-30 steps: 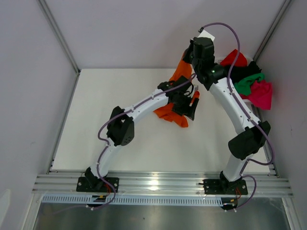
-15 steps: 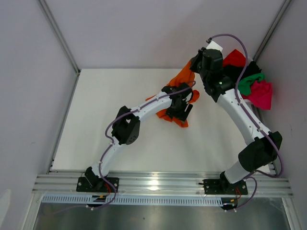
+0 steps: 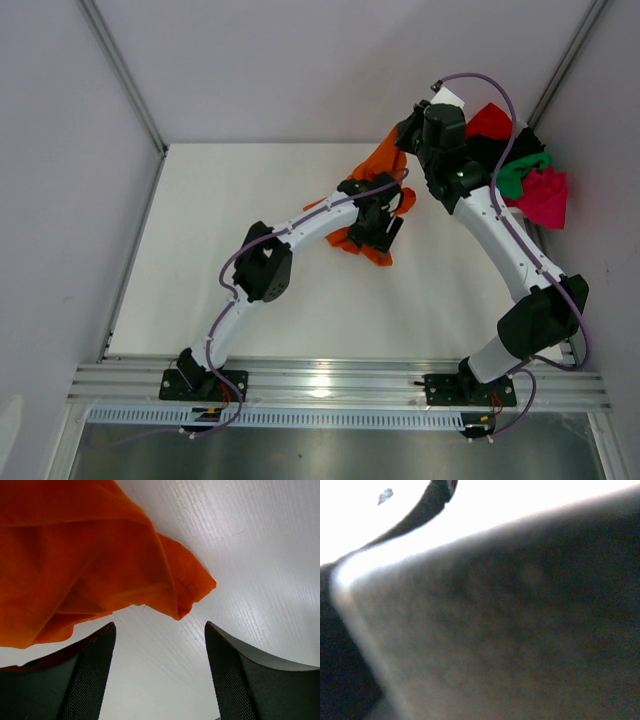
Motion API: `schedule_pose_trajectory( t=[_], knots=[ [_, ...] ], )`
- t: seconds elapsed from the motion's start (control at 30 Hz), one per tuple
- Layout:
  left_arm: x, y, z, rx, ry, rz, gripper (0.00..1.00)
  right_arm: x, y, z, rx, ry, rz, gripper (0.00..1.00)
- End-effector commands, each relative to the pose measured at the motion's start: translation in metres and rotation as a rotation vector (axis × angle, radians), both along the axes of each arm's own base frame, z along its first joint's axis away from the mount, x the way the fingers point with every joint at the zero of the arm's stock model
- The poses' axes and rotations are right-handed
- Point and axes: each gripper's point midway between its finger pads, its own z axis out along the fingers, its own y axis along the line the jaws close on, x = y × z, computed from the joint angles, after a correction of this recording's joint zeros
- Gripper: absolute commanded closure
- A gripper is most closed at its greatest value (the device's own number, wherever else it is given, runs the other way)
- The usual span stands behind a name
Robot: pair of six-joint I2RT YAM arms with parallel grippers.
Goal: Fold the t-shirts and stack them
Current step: Move the tshirt to the center of the board
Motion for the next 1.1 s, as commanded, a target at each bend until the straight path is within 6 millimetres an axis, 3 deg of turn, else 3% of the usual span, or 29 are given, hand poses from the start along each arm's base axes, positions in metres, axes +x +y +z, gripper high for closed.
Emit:
schedule_pose_trajectory(
  t=[0.0, 0.23, 0.4, 0.47, 0.5, 0.63, 0.8, 0.93, 1.07],
  knots=[
    [-0.002, -0.025, 0.015, -0.092, -0.004, -0.031, 0.26, -0.006, 0.0, 0.031, 0.038, -0.081, 0.008, 1.0],
    [-0.011, -0.029, -0.003, -0.06, 0.01, -0.072, 0.28, -0.009, -0.002, 0.025, 0.04, -0.071, 0.002, 1.0],
    [-0.01, -0.021, -0.013, -0.013, 0.005, -0.061, 0.38, -0.012, -0.006, 0.028, 0.039, -0.076, -0.01, 1.0],
    [-0.01, -0.016, -0.017, 0.012, 0.006, -0.056, 0.54, -0.013, -0.006, 0.029, 0.04, -0.078, -0.008, 1.0],
    [-0.009, -0.014, -0.018, 0.021, 0.002, -0.053, 0.68, -0.013, -0.006, 0.03, 0.039, -0.079, -0.008, 1.0],
    [-0.01, -0.006, -0.023, 0.057, -0.003, -0.044, 0.99, -0.013, -0.005, 0.027, 0.044, -0.076, -0.007, 1.0],
    [-0.007, 0.011, -0.022, 0.131, -0.034, -0.031, 0.99, -0.012, -0.002, 0.02, 0.052, -0.061, -0.001, 1.0],
    [0.0, 0.033, -0.003, 0.205, -0.11, -0.004, 0.99, -0.011, -0.001, 0.014, 0.046, -0.054, -0.002, 1.0],
    [0.017, 0.047, 0.05, 0.21, -0.254, 0.034, 1.0, -0.006, -0.005, -0.001, 0.026, -0.033, -0.023, 1.0]
  ],
)
